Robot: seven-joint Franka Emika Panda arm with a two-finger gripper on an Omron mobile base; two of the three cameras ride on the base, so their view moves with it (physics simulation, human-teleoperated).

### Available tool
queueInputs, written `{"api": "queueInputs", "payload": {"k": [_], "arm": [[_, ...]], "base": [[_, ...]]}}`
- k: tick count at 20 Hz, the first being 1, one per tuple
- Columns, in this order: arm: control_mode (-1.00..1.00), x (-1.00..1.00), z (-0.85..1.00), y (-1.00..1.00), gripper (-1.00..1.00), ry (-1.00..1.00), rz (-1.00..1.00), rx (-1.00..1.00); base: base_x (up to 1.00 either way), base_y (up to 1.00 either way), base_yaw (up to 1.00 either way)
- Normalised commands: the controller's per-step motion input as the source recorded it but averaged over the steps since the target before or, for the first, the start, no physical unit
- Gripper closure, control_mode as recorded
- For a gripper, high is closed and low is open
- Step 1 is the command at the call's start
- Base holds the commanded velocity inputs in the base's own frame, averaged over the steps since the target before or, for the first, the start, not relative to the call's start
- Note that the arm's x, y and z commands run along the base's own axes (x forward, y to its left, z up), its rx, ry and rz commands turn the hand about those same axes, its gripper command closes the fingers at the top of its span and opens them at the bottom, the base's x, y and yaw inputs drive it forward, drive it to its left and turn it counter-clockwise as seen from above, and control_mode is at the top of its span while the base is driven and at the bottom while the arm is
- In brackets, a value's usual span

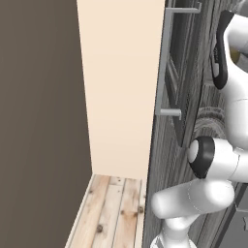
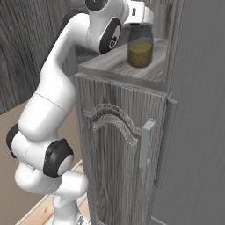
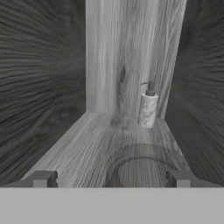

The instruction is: Pick the jar and jar from the dining table and place them in the open cabinet. Close the cabinet after placing the objects.

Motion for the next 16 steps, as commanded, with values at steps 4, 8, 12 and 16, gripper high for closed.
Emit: {"api": "queueInputs", "payload": {"k": [4, 8, 12, 16], "arm": [[-1.0, -0.12, 0.0, 0.0, -1.0, 0.0, 0.0, 0.0], [-1.0, -0.39, 0.0, -0.01, -1.0, 0.0, 0.0, 0.0], [-1.0, -0.42, 0.0, -0.01, -1.0, 0.0, 0.0, 0.0], [-1.0, -0.36, 0.0, 0.0, -1.0, 0.0, 0.0, 0.0]], "base": [[0.0, 0.0, 0.0], [0.0, 0.0, 0.0], [0.0, 0.0, 0.0], [0.0, 0.0, 0.0]]}}
